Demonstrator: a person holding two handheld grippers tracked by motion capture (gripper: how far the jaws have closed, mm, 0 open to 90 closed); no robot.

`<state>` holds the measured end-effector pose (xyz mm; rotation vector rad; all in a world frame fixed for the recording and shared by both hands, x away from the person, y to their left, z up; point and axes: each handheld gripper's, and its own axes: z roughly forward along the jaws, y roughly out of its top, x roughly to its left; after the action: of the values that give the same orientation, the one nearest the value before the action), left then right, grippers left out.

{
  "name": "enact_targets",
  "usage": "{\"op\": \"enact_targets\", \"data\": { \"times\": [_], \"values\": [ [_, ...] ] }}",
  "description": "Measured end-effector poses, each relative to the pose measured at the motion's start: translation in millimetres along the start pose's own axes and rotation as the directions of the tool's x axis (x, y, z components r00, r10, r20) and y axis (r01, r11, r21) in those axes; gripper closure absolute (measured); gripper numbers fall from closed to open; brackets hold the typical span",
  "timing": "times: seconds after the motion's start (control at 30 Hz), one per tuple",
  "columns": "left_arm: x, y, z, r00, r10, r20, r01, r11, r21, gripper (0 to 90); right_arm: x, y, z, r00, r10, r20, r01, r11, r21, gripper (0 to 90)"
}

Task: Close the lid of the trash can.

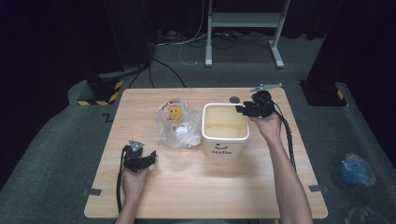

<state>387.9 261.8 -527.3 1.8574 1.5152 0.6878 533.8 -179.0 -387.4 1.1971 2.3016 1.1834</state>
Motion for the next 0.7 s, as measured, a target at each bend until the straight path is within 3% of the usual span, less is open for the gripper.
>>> {"op": "enact_targets", "data": {
  "times": [0.2,0.33,0.7],
  "values": [
    [0.0,0.0,0.0,1.0,0.0,0.0,0.0,1.0,0.0,33.3,2.3,-4.4,2.5,0.9997,-0.011,0.02,0.011,1.0,-0.014,50.0],
    [0.0,0.0,0.0,1.0,0.0,0.0,0.0,1.0,0.0,33.3,-0.6,-9.2,2.4,0.9997,0.006,0.023,-0.006,1.0,-0.009,48.2],
    [0.0,0.1,0.0,1.0,0.0,0.0,0.0,1.0,0.0,33.3,1.0,-15.2,-7.4,0.9996,0.012,0.024,-0.01,0.997,-0.071,46.9]
  ]
}}
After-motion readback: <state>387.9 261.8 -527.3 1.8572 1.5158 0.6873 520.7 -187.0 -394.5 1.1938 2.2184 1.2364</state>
